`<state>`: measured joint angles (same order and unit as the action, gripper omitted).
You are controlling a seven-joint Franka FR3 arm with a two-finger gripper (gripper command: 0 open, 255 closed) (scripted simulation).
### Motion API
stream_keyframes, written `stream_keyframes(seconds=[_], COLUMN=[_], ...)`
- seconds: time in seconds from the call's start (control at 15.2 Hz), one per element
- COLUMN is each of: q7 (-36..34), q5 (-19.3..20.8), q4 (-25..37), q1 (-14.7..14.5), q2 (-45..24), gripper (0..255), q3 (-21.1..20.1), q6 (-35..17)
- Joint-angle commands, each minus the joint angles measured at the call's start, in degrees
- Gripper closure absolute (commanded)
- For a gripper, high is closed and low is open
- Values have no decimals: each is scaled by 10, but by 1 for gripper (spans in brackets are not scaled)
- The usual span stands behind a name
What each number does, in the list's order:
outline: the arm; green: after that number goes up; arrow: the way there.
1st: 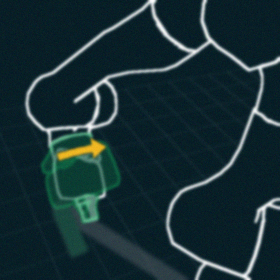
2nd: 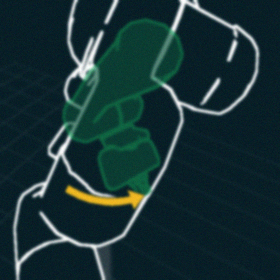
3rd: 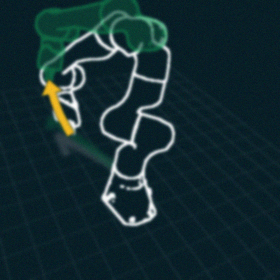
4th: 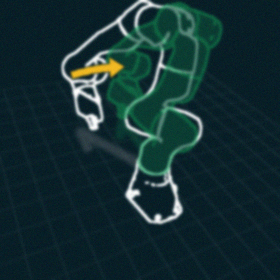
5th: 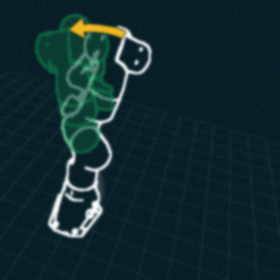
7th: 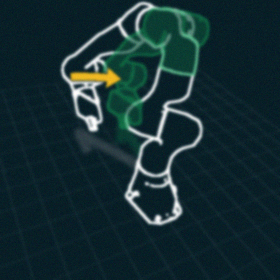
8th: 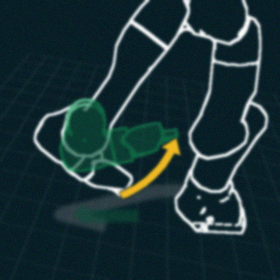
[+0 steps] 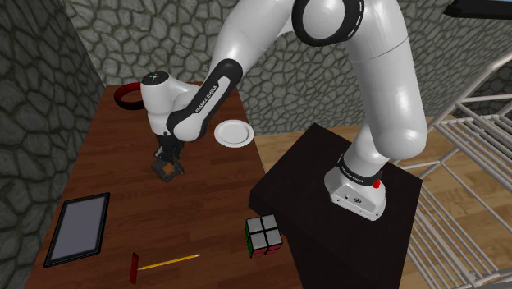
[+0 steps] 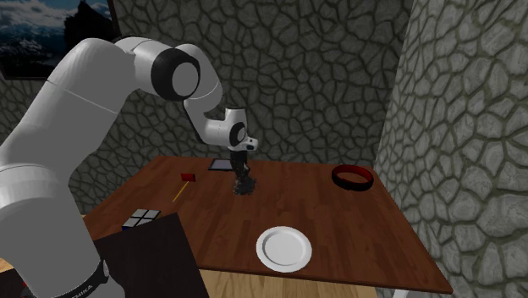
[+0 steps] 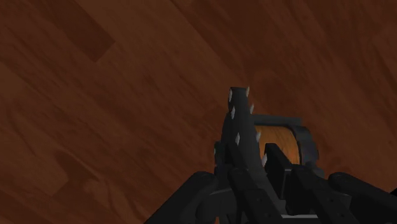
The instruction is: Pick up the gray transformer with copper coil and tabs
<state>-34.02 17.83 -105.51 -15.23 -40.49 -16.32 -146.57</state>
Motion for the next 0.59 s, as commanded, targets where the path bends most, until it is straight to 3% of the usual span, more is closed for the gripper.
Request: stream_keyframes(seconds=[0.0, 0.53], q7=[3, 11], q5=[-4, -18], q4=[-3, -11], q1=[3, 13], q2=[12, 49], gripper=[255, 255], q3=[-4, -18], q6=[9, 38])
